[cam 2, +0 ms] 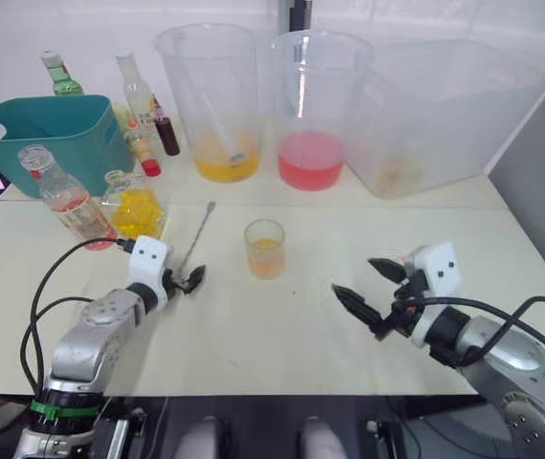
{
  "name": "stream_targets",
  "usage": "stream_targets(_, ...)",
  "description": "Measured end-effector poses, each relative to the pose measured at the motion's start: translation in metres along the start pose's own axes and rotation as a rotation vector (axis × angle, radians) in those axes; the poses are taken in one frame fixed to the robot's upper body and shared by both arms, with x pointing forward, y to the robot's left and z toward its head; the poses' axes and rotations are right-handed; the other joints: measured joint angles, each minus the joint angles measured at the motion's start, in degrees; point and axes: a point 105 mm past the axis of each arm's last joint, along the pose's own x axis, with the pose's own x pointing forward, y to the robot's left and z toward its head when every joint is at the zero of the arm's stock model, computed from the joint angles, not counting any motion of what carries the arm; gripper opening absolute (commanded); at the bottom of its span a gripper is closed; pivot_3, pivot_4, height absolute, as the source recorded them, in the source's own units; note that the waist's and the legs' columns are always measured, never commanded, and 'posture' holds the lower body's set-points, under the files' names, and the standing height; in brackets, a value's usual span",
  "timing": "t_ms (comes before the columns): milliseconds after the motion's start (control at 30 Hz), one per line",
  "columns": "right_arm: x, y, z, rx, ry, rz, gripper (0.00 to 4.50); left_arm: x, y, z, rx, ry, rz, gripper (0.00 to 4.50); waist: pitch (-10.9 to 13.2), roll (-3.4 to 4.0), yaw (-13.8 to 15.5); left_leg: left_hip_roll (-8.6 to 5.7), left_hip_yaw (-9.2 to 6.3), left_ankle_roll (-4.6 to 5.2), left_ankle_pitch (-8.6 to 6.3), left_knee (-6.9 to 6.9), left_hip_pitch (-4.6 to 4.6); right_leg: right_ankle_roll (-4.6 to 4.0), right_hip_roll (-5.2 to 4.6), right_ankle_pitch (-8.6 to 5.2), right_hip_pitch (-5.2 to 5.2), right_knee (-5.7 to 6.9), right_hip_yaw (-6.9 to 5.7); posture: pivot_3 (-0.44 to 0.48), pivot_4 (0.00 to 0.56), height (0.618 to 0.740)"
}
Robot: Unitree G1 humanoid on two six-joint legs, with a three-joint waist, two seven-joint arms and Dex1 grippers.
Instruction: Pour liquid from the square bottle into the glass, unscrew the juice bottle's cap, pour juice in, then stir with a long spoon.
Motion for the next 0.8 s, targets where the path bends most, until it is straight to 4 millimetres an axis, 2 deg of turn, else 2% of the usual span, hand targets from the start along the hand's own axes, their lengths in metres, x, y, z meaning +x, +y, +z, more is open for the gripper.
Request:
stream_targets(133, 0.002, 0.009, 0.006, -0.05, 0.0, 0.057, 4.5, 0.004, -0.006, 0.0, -0.013, 0.011, -0.008, 3.39, -0.01, 0.02, 0.29, -0.07, -0.11, 0.0, 0.0, 0.02, -0.01, 0.02, -0.05, 0.01, 0.07, 0.0, -0.04, 0.0, 0.15, 0.719)
stream_targets(333, 0.001, 0.014, 0.01, -0.103, -0.001, 0.104, 4.5, 0.004, -0.009, -0.002, -0.008, 0.019, -0.022, 1.38, -0.03, 0.05, -0.19, -0.08, -0.21, -0.04, 0.03, 0.01, 0.03, 0.02, -0.03, 0.01, 0.08, 0.0, -0.1, 0.0, 0.15, 0.719)
stream_targets(467, 0.005, 0.013, 0.009, -0.127, 0.013, 0.131, 4.5, -0.003, -0.004, -0.005, 0.022, 0.008, -0.016, 0.08, -0.04, 0.07, -0.57, -0.08, -0.22, -0.03, 0.03, -0.02, 0.06, 0.02, -0.02, 0.01, 0.07, 0.01, -0.1, 0.0, 0.15, 0.719)
stream_targets(633, 0.011, 0.014, 0.008, -0.143, 0.014, 0.171, 4.5, -0.018, 0.006, -0.013, 0.03, -0.02, 0.005, 0.03, -0.05, 0.09, -0.35, -0.08, -0.23, -0.04, 0.03, -0.02, 0.01, 0.02, -0.03, 0.01, 0.06, 0.0, -0.11, 0.0, 0.15, 0.719)
stream_targets(800, 0.02, 0.012, 0.008, -0.156, 0.012, 0.206, 4.5, -0.045, 0.008, -0.02, 0.08, -0.075, -0.066, 0.03, -0.04, 0.08, -0.22, -0.08, -0.22, -0.04, 0.03, -0.03, -0.01, 0.01, -0.05, 0.01, 0.04, -0.03, -0.14, 0.0, 0.15, 0.719)
